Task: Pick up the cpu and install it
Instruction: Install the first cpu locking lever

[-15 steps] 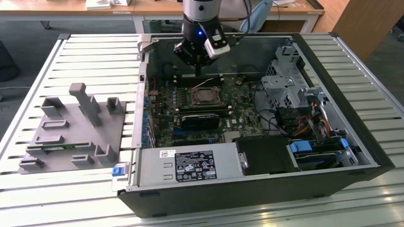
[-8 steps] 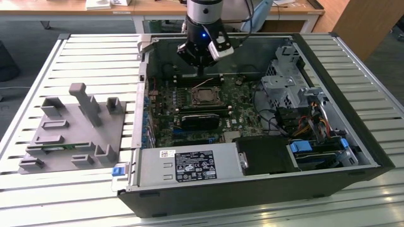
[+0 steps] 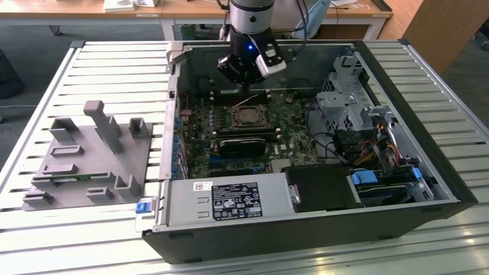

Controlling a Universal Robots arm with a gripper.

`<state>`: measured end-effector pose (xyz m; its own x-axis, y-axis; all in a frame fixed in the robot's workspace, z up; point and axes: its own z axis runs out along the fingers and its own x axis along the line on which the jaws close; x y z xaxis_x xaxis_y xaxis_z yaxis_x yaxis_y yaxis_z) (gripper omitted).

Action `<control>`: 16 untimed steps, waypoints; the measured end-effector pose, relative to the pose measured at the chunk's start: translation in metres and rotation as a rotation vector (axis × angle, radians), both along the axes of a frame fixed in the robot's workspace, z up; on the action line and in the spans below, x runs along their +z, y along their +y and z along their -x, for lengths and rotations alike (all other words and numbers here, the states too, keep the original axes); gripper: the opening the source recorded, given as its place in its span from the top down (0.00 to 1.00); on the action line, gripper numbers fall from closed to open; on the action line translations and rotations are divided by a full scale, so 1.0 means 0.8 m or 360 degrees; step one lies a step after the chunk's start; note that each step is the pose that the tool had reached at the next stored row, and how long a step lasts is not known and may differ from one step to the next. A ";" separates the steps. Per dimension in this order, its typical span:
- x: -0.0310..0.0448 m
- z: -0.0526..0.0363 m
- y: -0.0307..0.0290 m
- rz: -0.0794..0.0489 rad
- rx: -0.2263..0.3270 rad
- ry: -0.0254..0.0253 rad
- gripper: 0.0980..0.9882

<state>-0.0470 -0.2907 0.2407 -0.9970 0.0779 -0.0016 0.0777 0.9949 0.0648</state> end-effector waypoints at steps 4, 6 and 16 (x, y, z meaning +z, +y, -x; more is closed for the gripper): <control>-0.0051 -0.005 0.0007 0.0000 0.0000 0.00000 0.99; -0.0077 -0.005 0.0021 0.0001 0.0002 -0.00001 0.99; -0.0157 -0.011 0.0062 0.0003 0.0050 -0.00007 0.99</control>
